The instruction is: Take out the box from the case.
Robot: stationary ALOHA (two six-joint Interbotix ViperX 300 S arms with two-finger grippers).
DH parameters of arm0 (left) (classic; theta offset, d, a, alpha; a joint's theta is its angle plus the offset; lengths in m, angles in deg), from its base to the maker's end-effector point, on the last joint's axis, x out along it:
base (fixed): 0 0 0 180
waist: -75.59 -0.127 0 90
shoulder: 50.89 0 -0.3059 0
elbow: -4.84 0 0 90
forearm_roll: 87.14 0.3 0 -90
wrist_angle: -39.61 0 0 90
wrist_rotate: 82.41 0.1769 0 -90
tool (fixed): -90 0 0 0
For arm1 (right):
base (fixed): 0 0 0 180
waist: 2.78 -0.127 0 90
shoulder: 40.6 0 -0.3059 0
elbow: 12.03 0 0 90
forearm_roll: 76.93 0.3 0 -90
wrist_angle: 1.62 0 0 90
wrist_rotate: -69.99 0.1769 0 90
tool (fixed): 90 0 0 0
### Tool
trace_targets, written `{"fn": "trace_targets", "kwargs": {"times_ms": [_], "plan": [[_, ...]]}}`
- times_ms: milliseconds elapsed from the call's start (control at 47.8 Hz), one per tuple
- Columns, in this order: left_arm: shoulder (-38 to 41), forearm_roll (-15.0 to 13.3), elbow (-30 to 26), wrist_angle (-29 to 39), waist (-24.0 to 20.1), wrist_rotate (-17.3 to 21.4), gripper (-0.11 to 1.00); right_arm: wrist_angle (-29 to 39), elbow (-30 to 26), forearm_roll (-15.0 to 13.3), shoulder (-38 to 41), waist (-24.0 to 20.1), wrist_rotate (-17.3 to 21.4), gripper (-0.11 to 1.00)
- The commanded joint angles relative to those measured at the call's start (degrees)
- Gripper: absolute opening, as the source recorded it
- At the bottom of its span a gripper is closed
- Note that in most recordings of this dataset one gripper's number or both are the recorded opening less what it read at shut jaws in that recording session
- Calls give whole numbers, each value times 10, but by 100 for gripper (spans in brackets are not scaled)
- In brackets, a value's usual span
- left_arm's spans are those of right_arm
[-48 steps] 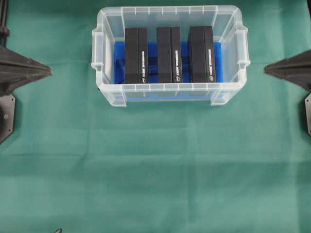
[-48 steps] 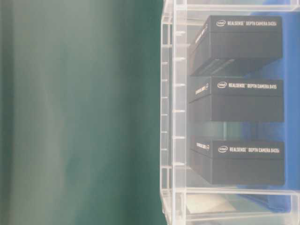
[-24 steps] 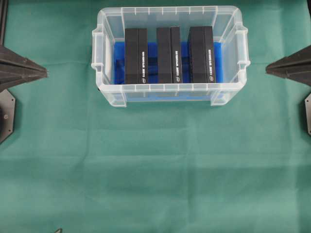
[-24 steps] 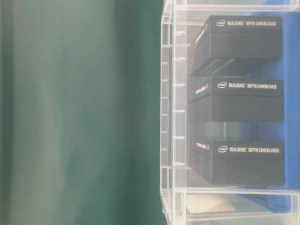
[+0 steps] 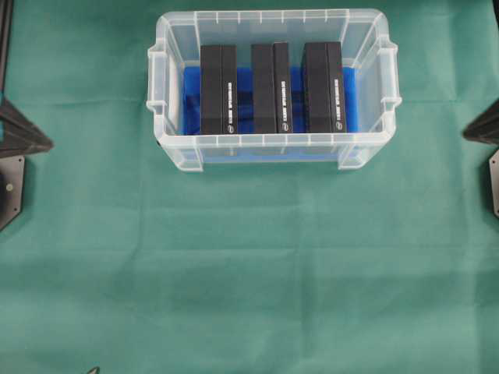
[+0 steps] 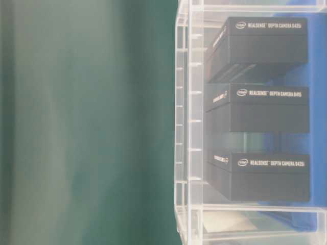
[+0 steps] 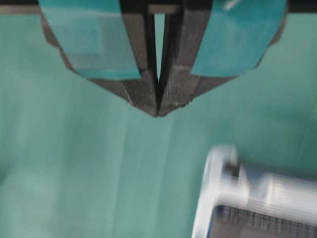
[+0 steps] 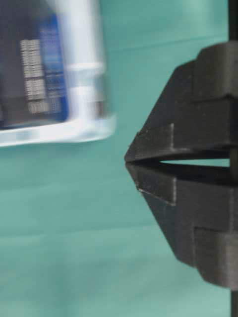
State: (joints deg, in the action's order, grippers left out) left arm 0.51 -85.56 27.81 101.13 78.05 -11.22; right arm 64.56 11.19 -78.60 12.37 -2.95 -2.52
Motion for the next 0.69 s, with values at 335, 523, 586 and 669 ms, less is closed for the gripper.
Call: {"fn": "trace_targets", "kwargs": {"times_ms": [335, 523, 586, 669], "plan": [[12, 2, -29, 127, 15, -40, 1, 138, -39, -23, 30, -1, 50, 0], [17, 5, -39, 138, 15, -148, 1, 162, -50, -23, 60, -1, 163, 0], [21, 7, -40, 146, 15, -201, 1, 171, -55, -24, 69, -1, 223, 0], [28, 7, -41, 171, 15, -285, 1, 188, -61, -28, 78, -1, 325, 0]]}}
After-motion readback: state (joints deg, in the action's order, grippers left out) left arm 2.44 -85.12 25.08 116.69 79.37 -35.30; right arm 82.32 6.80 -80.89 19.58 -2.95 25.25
